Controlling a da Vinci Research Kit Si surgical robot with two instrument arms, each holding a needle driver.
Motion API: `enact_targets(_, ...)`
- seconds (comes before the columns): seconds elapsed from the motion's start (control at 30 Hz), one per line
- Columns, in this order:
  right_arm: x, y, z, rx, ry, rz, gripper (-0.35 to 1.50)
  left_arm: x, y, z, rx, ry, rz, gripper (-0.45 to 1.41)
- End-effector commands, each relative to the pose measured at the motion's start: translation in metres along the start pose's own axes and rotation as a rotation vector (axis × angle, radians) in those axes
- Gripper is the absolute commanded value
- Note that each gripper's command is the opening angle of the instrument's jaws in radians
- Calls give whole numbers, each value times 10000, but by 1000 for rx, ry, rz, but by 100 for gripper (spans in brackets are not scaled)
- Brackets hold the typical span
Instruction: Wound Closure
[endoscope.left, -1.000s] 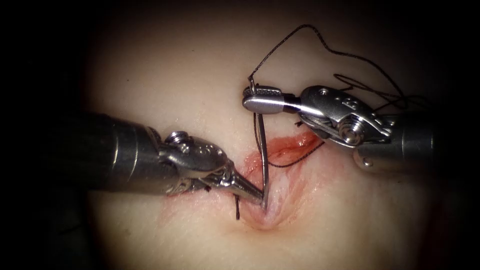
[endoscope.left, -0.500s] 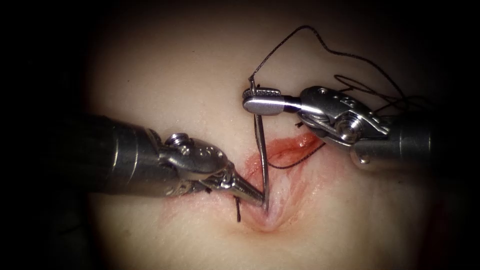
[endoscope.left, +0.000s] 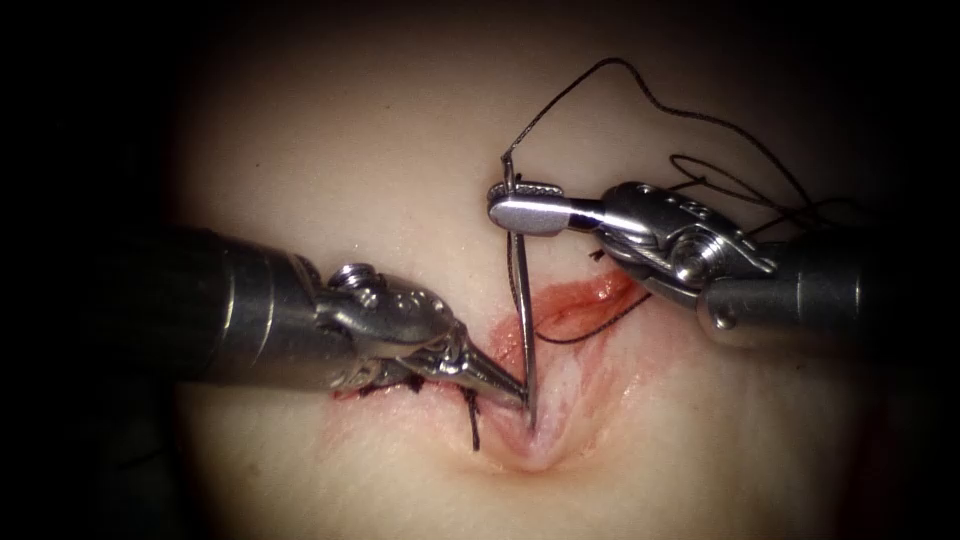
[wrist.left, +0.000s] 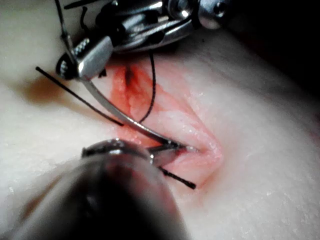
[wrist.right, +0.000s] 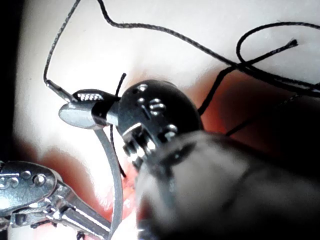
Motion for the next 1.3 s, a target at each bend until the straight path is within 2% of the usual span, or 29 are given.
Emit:
enact_targets(0.03, -3, 1, 9, 10, 4, 16, -35, 0, -4, 6, 0, -1, 0, -32)
enact_targets(0.53, -13, -14, 15, 79, 52, 154, -35, -1, -4, 6, 2, -3, 0, -32)
enact_targets(1.1, -22, -27, 16, 102, 54, 250, -35, -1, -4, 6, 2, -3, 0, -32)
enact_targets(1.3, -20, -24, 15, 105, 59, 255, -35, -1, -4, 6, 2, -3, 0, -32)
